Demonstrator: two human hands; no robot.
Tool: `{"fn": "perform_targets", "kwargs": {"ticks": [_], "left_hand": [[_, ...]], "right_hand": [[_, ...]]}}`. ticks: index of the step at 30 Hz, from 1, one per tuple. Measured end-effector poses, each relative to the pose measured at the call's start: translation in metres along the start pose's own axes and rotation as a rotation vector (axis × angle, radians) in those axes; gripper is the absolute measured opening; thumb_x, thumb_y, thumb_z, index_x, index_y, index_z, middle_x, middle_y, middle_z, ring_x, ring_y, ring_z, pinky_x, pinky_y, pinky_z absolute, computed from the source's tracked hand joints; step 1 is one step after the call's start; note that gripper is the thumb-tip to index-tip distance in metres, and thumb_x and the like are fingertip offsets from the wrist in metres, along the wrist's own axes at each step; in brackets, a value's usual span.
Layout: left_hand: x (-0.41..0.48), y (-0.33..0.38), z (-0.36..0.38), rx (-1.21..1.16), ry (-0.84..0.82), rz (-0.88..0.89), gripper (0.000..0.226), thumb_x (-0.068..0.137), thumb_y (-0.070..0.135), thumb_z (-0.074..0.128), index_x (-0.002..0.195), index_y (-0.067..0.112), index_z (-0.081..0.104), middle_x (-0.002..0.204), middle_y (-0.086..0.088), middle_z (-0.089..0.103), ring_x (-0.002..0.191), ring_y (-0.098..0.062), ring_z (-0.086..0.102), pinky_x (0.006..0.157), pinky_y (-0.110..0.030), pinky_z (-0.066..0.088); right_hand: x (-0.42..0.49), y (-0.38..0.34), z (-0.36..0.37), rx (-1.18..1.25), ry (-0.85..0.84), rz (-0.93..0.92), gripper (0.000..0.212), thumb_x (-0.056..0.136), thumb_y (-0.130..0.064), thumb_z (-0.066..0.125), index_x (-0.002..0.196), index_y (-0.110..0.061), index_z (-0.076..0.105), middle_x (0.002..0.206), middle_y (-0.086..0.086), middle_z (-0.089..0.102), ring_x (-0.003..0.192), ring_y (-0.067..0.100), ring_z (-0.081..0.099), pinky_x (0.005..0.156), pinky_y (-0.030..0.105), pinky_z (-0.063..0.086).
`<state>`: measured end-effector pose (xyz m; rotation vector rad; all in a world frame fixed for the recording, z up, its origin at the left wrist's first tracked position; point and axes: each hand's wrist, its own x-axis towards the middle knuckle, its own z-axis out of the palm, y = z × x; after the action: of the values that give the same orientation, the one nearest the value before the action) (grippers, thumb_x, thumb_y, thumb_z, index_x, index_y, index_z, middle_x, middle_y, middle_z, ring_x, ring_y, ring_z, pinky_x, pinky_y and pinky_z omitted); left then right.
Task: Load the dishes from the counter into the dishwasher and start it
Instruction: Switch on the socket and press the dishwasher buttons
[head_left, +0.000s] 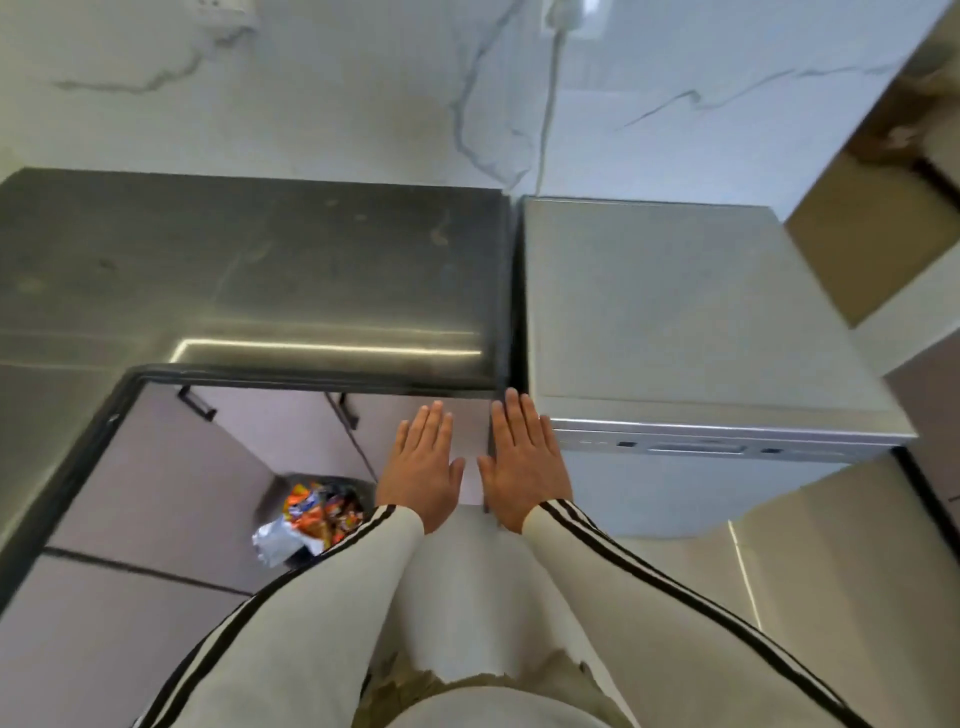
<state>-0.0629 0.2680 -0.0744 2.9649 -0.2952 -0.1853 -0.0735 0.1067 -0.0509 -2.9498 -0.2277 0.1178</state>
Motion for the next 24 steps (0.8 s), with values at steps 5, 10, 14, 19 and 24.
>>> {"fn": "perform_targets", "kwargs": {"ticks": [5,10,14,19,24], "left_hand": [[0.032,0.097,0.003,0.046,0.024,0.063,0.067,0.104,0.049,0.02,0.158,0.017,-0.003,0.166,-0.002,-0.015,0.152,-0.019,-0.017,0.124,-0.042,-0.004],[0.071,0.154,-0.002,0.08,0.014,0.081,0.067,0.104,0.047,0.021,0.158,0.015,-0.003,0.166,-0.004,-0.014,0.152,-0.02,-0.017,0.124,-0.043,-0.008],[0.112,0.175,0.001,0.078,-0.011,0.082,0.066,0.104,0.047,0.018,0.158,0.016,-0.007,0.165,-0.004,-0.018,0.151,-0.02,-0.021,0.124,-0.043,-0.008],[0.173,0.184,0.008,0.082,-0.05,0.097,0.068,0.104,0.049,0.017,0.158,0.015,-0.007,0.165,-0.005,-0.018,0.151,-0.022,-0.02,0.123,-0.044,-0.009],[0.228,0.187,-0.008,0.071,-0.048,0.121,0.068,0.104,0.049,0.017,0.157,0.016,-0.009,0.165,-0.004,-0.02,0.151,-0.022,-0.021,0.124,-0.045,-0.005]], "right_hand": [[0.0,0.1,-0.029,-0.007,0.026,0.074,0.069,0.104,-0.045,0.022,0.155,-0.015,-0.014,0.16,0.006,-0.029,0.147,0.024,-0.027,0.123,0.043,-0.007],[0.015,0.167,-0.047,0.008,0.016,0.092,0.069,0.105,-0.043,0.02,0.155,-0.014,-0.016,0.159,0.006,-0.031,0.146,0.023,-0.029,0.122,0.042,-0.01],[0.046,0.201,-0.049,-0.009,-0.029,0.101,0.069,0.104,-0.044,0.02,0.155,-0.014,-0.015,0.16,0.006,-0.029,0.147,0.024,-0.026,0.122,0.042,-0.009],[0.092,0.234,-0.05,-0.025,-0.034,0.125,0.069,0.104,-0.042,0.024,0.157,-0.013,-0.009,0.162,0.006,-0.022,0.15,0.023,-0.02,0.123,0.041,-0.007],[0.146,0.251,-0.072,-0.041,0.006,0.118,0.067,0.104,-0.043,0.022,0.157,-0.013,-0.009,0.162,0.006,-0.022,0.15,0.022,-0.02,0.123,0.04,-0.007]]}}
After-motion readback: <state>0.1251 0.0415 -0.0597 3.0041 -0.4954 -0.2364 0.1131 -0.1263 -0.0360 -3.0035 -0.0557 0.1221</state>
